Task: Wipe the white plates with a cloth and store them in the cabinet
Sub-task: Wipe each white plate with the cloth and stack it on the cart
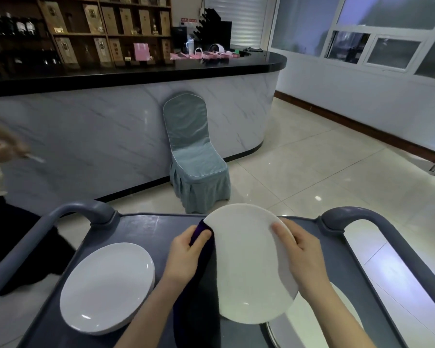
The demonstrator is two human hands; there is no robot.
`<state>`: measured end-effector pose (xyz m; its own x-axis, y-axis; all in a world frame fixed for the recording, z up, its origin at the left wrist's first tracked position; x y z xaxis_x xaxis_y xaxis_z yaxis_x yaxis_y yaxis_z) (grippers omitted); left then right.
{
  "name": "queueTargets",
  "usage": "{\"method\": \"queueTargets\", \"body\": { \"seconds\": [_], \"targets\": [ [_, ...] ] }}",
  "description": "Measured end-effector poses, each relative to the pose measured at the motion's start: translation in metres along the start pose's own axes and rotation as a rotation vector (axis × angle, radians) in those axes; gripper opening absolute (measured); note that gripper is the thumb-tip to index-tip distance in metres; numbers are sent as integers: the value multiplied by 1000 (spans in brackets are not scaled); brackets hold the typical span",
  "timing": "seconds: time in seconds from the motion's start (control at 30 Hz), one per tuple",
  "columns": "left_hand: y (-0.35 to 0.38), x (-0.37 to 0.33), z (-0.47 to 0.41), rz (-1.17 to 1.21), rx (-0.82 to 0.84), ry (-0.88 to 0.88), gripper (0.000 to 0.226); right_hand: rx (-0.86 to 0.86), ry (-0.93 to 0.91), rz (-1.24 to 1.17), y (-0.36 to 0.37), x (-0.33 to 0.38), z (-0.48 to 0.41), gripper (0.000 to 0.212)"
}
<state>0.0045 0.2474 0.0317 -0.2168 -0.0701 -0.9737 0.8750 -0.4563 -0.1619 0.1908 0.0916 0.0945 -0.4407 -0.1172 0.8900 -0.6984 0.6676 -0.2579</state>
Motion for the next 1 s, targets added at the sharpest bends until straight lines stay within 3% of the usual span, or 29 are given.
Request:
{"method": "queueTargets", "body": {
  "seconds": [0.1, 0.23, 0.3, 0.47, 0.53, 0.63, 0.73, 0.8, 0.87, 1.0],
  "targets": [
    [-1, 1, 0, -62, -8, -19, 20, 52, -15, 38, 3, 1, 2, 20],
    [21, -33, 4, -308, 225, 178, 14, 343, -107, 146, 36, 14, 3, 20],
    [29, -38, 7, -389, 294, 217, 15, 395, -123, 162, 42, 15, 4, 20],
    [-4, -3, 5, 25, -27, -32, 19, -1, -7, -30, 4, 6, 2, 23],
    [-6, 11, 8, 57, -88, -113, 21, -45, 20, -38, 3, 3, 5, 26],
    [-4, 3, 4, -25, -26, -22, 22, 101, 5, 29, 11, 4, 4, 23],
    [18, -22, 5, -237, 194, 147, 21, 350, -31, 111, 35, 6, 8, 18],
    [24, -27, 5, -303, 253, 160, 21, 388, -39, 99, 39, 8, 7, 18],
    [12, -23, 3, -163, 158, 102, 16, 247, -34, 59, 28, 12, 2, 18],
    [-1, 20, 11, 342, -163, -230, 18, -362, 114, -172, 8, -7, 17, 27]
  ]
}}
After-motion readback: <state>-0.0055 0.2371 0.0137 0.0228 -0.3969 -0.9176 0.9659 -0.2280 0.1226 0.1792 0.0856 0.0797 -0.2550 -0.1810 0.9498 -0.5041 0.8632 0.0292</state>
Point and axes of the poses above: each hand's wrist, its own z-axis away from the middle knuckle, its own y-axis out of the palm, x = y × z, the point moved 8 cm from there along -z, towards the middle knuckle, and after that the axes turned 12 degrees about -y, right-handed, at the moved point
